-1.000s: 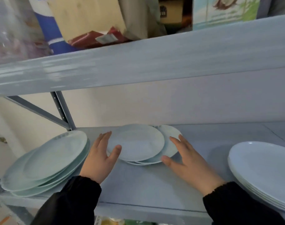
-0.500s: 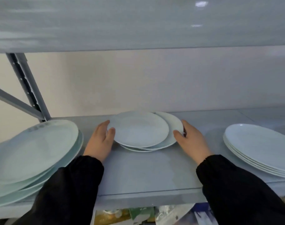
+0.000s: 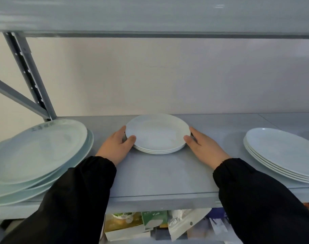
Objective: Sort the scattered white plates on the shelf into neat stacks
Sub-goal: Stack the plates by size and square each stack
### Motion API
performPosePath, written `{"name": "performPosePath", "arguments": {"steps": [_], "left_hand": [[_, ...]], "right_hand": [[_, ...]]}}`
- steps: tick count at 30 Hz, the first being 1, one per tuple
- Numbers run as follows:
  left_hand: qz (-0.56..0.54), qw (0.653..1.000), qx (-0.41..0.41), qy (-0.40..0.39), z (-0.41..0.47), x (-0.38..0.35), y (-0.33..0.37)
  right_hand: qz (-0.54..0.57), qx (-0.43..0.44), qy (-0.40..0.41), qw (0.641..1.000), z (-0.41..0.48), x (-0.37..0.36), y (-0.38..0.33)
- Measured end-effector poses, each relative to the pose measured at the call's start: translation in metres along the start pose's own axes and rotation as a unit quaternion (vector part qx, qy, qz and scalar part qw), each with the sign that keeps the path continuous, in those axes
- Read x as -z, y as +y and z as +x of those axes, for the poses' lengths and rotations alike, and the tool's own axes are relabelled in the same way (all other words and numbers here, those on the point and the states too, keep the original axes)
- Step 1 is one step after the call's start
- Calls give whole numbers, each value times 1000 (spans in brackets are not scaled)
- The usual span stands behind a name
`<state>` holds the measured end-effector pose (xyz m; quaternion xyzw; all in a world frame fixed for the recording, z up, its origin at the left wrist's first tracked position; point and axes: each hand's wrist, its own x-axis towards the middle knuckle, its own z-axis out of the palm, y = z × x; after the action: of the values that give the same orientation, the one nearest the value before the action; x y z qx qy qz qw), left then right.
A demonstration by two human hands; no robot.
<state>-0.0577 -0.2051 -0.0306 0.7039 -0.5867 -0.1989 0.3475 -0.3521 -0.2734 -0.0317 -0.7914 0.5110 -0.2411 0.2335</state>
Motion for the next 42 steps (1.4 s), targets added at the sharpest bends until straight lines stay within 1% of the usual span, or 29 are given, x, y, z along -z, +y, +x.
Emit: {"name": "performPosePath", "arguments": {"steps": [4,8,13,18,23,26,30,33,37,42], "left_hand": [[-21,1000,-8,-12,-1,0,-1],[-13,998,-39,-43,-4,0,5],[21,997,-52,-57,-8,-3,8],[48,997,-31,-55,-13,-2,9],[73,995,-2,-61,-30,-5,18],[71,995,-11,-70,-38,-9,19],[92,994,-30,-60,-50,-16,25],[81,993,-46,-68,-59,-24,27],[77,993,-63,-70,-71,-36,34],[89,988,-110,-53,-83,-46,41]], "right_hand": [[60,-3,-17,998,-3,2,-4],[26,-2,-34,999,-2,4,-6],[63,-12,-38,997,-3,6,-3],[81,-15,-60,995,-9,14,-3],[57,-14,-73,996,-27,22,-3],[43,-21,-74,996,-42,29,1],[12,-18,-65,998,-66,35,10],[-6,-15,-48,999,-85,39,20],[-11,-2,-22,1000,-108,51,27],[2,-11,23,1000,-125,60,35]]}}
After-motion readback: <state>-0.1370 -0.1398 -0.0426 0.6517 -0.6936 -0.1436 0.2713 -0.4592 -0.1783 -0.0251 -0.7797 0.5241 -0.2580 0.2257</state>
